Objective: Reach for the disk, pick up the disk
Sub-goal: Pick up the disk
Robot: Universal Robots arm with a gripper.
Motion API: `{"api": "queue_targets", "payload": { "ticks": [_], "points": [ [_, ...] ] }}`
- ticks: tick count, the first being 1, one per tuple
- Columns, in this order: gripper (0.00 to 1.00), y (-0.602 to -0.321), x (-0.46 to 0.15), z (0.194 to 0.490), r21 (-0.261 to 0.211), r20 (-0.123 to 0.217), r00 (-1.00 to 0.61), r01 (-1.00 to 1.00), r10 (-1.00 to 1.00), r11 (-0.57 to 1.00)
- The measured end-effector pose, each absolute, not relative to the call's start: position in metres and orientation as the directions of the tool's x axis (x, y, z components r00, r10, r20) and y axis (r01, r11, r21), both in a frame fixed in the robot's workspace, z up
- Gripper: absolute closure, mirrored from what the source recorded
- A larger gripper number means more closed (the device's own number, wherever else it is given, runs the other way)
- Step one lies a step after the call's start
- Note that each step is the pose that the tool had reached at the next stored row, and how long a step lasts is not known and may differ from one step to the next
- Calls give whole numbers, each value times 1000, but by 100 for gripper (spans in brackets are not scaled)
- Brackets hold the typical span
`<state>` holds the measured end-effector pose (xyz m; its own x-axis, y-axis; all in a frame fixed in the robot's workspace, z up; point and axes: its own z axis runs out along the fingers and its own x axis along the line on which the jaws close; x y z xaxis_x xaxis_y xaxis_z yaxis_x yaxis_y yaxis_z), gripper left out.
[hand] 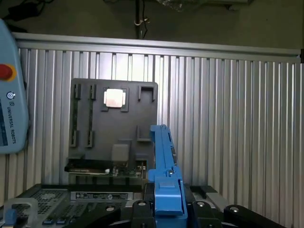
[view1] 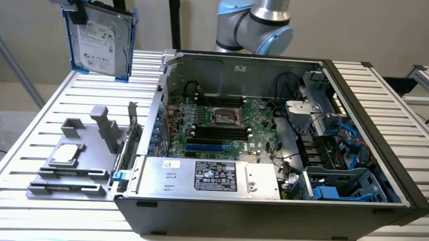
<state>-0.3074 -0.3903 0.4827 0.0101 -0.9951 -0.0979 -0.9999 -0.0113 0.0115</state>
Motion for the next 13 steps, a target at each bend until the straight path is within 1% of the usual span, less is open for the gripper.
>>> {"api": "queue_targets", "payload": {
  "ticks": [13],
  "points": [
    [67,-404,-251,522,11,-114,11,-1000,-993,-13]
  ]
}}
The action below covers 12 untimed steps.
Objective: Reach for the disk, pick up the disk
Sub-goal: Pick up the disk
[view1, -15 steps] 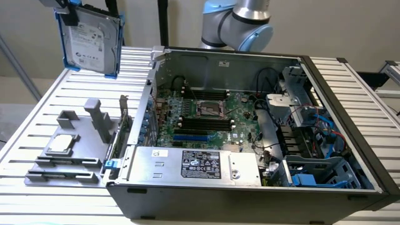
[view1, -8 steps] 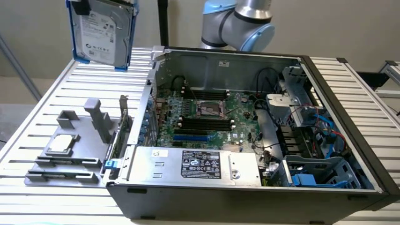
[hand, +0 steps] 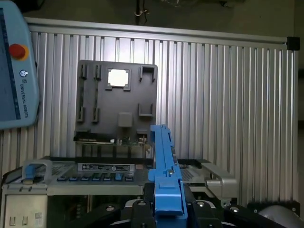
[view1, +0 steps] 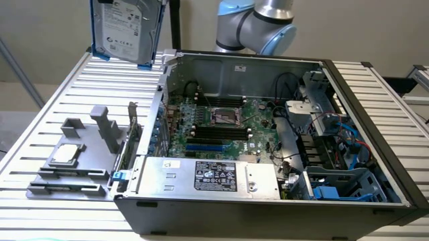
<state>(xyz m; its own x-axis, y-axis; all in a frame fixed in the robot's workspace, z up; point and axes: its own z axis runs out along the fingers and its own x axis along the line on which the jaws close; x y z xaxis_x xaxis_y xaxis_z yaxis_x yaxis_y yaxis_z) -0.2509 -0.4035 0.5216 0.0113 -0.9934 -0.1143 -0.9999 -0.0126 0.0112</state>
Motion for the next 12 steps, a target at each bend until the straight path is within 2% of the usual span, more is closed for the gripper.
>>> {"api": "queue_targets", "payload": {
  "ticks": [5,12],
  "points": [
    [67,-408,-235,522,0,-114,13,-1000,-993,-13],
    [67,-415,-222,522,-54,-113,19,-998,-993,-13]
  ]
}}
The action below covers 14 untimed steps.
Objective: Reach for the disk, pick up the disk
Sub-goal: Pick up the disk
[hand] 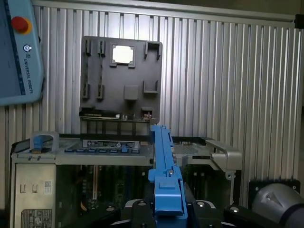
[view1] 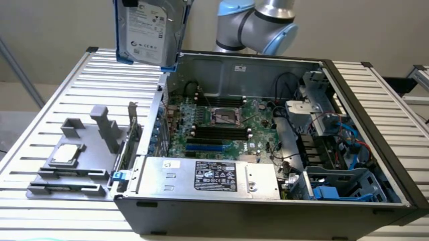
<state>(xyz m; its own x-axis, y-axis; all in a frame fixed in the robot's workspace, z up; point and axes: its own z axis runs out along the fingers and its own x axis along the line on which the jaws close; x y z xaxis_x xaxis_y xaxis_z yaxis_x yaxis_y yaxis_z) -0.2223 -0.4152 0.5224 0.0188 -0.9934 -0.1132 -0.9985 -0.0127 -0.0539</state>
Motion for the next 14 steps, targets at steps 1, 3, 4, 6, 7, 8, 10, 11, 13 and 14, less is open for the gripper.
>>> {"api": "queue_targets", "payload": {
  "ticks": [1,3,4,6,7,8,10,11,13,14],
  "points": [
    [67,-416,-220,522,-61,-113,19,-998,-993,-13],
    [67,-419,-217,522,-76,-113,21,-997,-993,-13],
    [67,-420,-215,522,-84,-113,22,-996,-993,-13],
    [67,-423,-211,522,-102,-112,24,-995,-993,-13],
    [67,-424,-210,522,-111,-112,25,-994,-993,-13],
    [67,-425,-208,522,-120,-112,26,-993,-993,-13],
    [67,-428,-205,522,-138,-111,28,-990,-993,-13],
    [67,-430,-204,522,-147,-111,29,-989,-993,-13],
    [67,-432,-200,522,-165,-110,31,-986,-993,-13],
    [67,-434,-198,522,-173,-110,32,-985,-993,-13]
  ]
}}
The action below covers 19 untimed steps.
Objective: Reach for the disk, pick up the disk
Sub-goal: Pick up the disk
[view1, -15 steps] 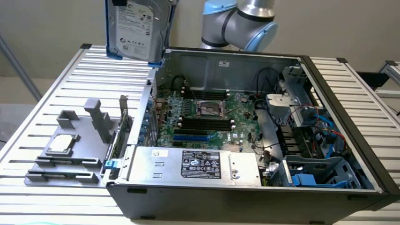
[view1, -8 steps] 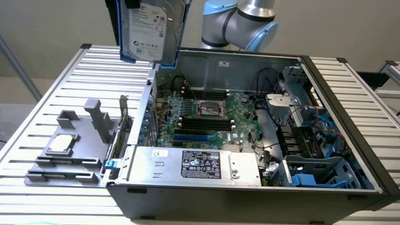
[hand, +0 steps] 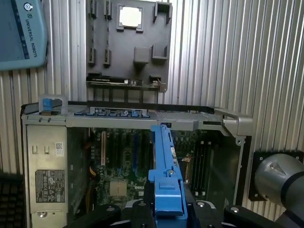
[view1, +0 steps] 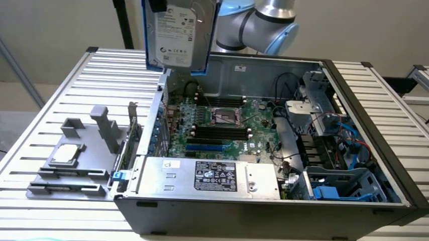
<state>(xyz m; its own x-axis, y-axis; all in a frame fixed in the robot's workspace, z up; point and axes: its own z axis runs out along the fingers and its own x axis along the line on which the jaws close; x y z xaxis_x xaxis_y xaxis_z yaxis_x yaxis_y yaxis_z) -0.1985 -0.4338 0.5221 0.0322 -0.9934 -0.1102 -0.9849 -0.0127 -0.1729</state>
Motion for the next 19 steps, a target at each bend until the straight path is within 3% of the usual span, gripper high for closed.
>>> {"api": "queue_targets", "payload": {
  "ticks": [19],
  "points": [
    [67,-469,-165,519,-272,-106,43,-962,-993,-13]
  ]
}}
